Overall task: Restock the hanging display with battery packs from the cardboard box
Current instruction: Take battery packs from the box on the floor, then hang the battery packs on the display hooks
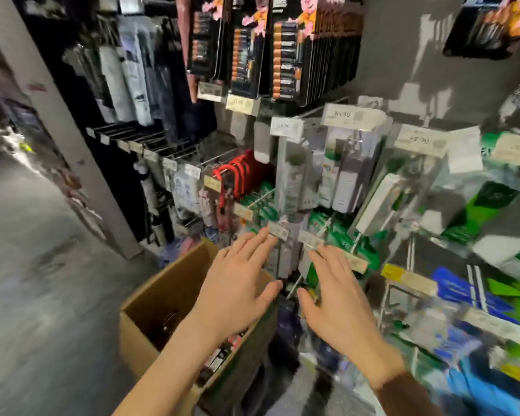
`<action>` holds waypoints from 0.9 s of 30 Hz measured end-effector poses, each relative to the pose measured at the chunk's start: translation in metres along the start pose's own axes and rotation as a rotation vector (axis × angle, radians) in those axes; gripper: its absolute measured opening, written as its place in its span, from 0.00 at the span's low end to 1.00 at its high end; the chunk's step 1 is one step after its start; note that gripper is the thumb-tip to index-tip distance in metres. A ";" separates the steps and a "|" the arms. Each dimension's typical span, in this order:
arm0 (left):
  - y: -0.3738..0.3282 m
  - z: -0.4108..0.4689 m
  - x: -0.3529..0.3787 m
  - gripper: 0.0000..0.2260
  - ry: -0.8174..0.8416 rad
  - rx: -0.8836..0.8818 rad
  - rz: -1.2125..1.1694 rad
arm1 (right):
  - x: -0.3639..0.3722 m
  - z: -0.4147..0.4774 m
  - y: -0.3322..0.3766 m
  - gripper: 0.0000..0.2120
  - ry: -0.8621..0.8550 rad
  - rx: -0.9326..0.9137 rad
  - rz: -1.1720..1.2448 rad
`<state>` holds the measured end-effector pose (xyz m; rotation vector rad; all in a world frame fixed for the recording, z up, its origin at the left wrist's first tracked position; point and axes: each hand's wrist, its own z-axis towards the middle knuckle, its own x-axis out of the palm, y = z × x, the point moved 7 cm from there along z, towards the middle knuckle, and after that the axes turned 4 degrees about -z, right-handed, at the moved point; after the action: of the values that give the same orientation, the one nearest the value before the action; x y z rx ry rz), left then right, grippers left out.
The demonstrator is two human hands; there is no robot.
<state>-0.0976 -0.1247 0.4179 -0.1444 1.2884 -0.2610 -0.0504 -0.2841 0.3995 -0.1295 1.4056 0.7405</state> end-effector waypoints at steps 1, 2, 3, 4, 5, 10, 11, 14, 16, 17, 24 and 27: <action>0.009 -0.031 0.012 0.33 0.021 -0.065 -0.022 | 0.021 -0.014 0.007 0.34 0.067 -0.008 0.017; 0.017 -0.061 0.024 0.32 0.040 -0.130 -0.045 | 0.042 -0.029 0.014 0.35 0.126 -0.014 0.029; 0.025 -0.090 0.034 0.32 0.059 -0.192 -0.061 | 0.062 -0.043 0.020 0.35 0.179 -0.020 0.036; 0.031 -0.118 0.043 0.32 0.088 -0.251 -0.071 | 0.081 -0.056 0.027 0.36 0.230 -0.023 0.040; 0.037 -0.143 0.051 0.33 0.116 -0.298 -0.076 | 0.099 -0.070 0.033 0.36 0.276 -0.027 0.038; 0.052 -0.214 0.069 0.34 0.183 -0.438 -0.085 | 0.152 -0.116 0.059 0.37 0.427 -0.040 0.071; 0.053 -0.220 0.072 0.34 0.190 -0.451 -0.084 | 0.157 -0.121 0.063 0.37 0.444 -0.041 0.080; 0.058 -0.230 0.080 0.34 0.213 -0.486 -0.088 | 0.171 -0.129 0.072 0.38 0.458 -0.024 0.105; 0.063 -0.229 0.084 0.34 0.219 -0.485 -0.093 | 0.178 -0.129 0.075 0.37 0.456 -0.006 0.109; 0.068 -0.227 0.087 0.34 0.222 -0.482 -0.101 | 0.182 -0.128 0.077 0.37 0.454 0.004 0.115; 0.126 -0.180 0.105 0.32 0.279 -0.386 -0.152 | 0.220 -0.092 0.095 0.36 0.397 0.109 0.205; 0.166 -0.155 0.132 0.33 0.350 -0.308 -0.152 | 0.244 -0.066 0.103 0.36 0.348 0.197 0.248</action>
<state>-0.1948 0.0055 0.2107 -0.4772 1.6643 -0.2211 -0.1656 -0.1423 0.1967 0.0758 1.8418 0.8035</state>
